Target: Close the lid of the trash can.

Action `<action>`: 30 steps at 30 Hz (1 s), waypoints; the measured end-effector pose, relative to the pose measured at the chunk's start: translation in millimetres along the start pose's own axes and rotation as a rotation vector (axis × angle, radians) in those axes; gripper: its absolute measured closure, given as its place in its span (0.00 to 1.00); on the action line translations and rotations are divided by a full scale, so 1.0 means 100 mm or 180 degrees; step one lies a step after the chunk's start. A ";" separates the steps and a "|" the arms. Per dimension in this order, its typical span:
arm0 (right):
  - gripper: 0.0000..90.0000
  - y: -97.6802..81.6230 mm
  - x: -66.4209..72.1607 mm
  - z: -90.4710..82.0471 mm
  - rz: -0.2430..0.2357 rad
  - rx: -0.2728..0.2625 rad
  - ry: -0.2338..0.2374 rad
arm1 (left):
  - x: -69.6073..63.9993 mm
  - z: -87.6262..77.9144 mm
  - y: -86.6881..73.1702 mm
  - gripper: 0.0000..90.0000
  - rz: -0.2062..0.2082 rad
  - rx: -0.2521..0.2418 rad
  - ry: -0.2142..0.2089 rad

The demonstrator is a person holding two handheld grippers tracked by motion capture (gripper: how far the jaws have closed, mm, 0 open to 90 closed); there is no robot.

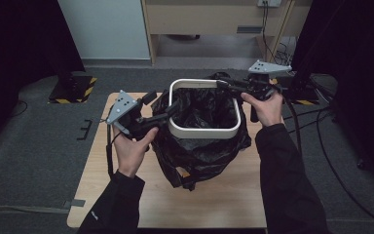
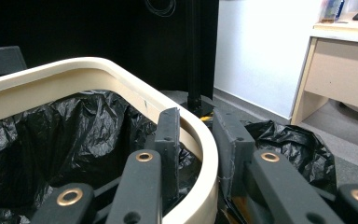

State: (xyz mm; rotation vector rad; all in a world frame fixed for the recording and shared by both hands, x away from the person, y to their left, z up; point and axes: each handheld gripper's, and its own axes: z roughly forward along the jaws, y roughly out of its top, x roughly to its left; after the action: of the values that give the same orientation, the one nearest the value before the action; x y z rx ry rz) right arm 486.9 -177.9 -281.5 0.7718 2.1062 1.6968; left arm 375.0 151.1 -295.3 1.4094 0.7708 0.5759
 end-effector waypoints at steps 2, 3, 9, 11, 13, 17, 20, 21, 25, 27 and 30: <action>0.79 -0.01 0.01 0.00 -0.0045 0.0010 -0.0020 | 0.00 0.02 -0.04 0.20 -0.0017 0.0042 -0.0014; 0.79 -0.02 0.02 0.00 -0.0058 0.0007 -0.0026 | 0.00 0.03 -0.05 0.21 0.0012 0.0089 0.0007; 0.73 -0.03 0.05 0.03 -0.0037 0.0006 -0.0033 | 0.02 0.08 -0.15 0.22 -0.0034 0.0279 0.0067; 0.68 -0.03 0.05 0.01 -0.0020 -0.0012 -0.0036 | 0.04 0.09 -0.17 0.20 -0.0079 0.0240 0.0069; 0.63 -0.01 0.05 -0.02 0.0017 -0.0200 -0.0051 | 0.05 0.09 -0.18 0.19 -0.0109 0.0224 0.0062; 0.45 0.02 0.05 -0.04 0.0049 -0.0587 -0.0407 | 0.05 0.10 -0.19 0.17 -0.0137 0.0187 0.0077; 0.41 -0.05 0.04 0.00 0.0026 -0.0533 -0.0631 | 0.05 0.09 -0.21 0.17 -0.0152 0.0158 0.0092; 0.41 -0.08 0.03 0.01 0.0074 -0.0611 -0.0616 | 0.06 0.09 -0.21 0.17 -0.0140 0.0156 0.0108; 0.43 -0.24 0.02 0.05 0.0071 -0.0721 -0.0701 | 0.07 0.11 -0.28 0.18 -0.0173 0.0154 0.0147; 0.47 -0.33 0.02 0.08 0.0053 -0.0683 -0.0709 | 0.08 0.12 -0.30 0.18 -0.0230 0.0094 0.0147; 0.48 -0.39 0.01 0.09 0.0187 -0.0768 -0.0675 | 0.07 0.12 -0.31 0.18 -0.0228 0.0074 0.0141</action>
State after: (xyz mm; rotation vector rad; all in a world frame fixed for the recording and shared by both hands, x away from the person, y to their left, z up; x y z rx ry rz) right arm 483.3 -176.5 -321.0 0.9012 1.7171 1.7713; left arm 386.4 145.8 -327.0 1.3886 0.8624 0.5457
